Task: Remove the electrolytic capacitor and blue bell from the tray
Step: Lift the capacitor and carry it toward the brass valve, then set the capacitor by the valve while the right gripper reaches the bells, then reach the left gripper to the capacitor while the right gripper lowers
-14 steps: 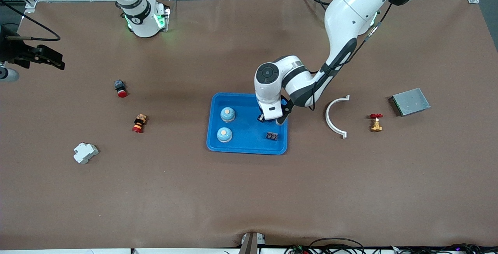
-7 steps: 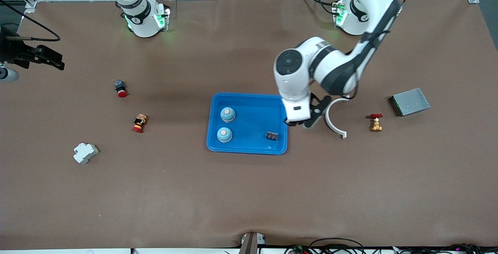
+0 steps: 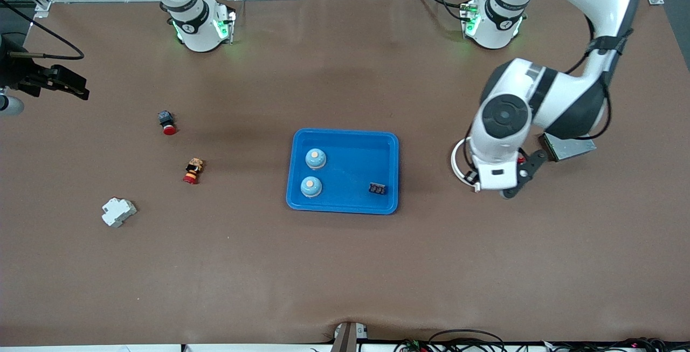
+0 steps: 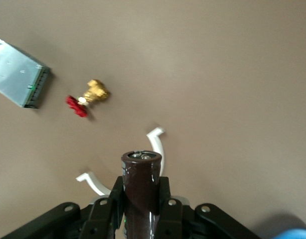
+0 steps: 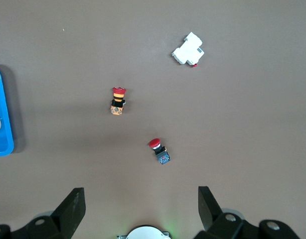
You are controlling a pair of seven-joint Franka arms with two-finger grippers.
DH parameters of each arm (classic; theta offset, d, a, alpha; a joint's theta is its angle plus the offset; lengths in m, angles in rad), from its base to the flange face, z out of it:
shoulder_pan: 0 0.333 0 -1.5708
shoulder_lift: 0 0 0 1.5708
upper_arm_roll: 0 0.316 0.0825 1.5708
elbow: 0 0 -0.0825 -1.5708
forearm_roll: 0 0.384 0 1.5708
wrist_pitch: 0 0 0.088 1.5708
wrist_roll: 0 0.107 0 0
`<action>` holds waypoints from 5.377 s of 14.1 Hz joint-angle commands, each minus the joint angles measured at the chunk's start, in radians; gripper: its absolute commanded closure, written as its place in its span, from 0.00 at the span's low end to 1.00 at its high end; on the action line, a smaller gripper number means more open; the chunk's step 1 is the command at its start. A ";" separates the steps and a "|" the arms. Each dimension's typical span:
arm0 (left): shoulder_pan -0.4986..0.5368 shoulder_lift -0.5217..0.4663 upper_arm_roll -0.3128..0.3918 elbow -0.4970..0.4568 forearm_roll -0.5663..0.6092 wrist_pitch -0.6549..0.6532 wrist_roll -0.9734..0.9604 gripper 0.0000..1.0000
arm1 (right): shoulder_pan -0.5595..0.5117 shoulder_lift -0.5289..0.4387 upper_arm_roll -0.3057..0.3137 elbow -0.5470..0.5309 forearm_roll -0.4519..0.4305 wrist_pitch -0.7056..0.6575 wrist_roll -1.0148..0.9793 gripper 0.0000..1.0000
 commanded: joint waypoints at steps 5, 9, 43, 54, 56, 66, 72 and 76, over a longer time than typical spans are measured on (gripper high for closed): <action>0.163 0.000 -0.007 -0.034 -0.032 -0.029 0.164 1.00 | -0.016 0.003 0.050 0.013 -0.056 0.015 0.021 0.00; 0.231 0.004 -0.005 -0.090 -0.031 0.032 0.179 1.00 | 0.028 -0.003 0.052 0.013 -0.041 0.000 0.045 0.00; 0.228 0.036 -0.174 -0.268 -0.060 0.414 -0.304 0.00 | 0.618 0.642 0.050 0.081 0.102 0.692 0.773 0.00; -0.086 0.287 -0.131 0.070 -0.049 0.417 -0.705 0.00 | 0.664 0.672 0.049 -0.003 0.090 0.758 0.770 0.00; -0.158 0.313 -0.080 0.101 -0.046 0.422 -0.741 0.00 | 0.664 0.658 0.049 -0.028 0.088 0.756 0.765 0.00; -0.318 0.415 0.025 0.144 -0.040 0.506 -0.821 0.14 | 0.664 0.576 0.039 -0.195 0.067 0.883 0.745 0.00; -0.378 0.445 0.085 0.149 -0.042 0.549 -0.839 0.21 | 0.664 0.595 0.041 -0.220 0.065 0.945 0.747 0.00; -0.386 0.470 0.093 0.150 -0.040 0.575 -0.844 0.31 | 0.667 0.618 0.043 -0.217 0.067 0.947 0.745 0.00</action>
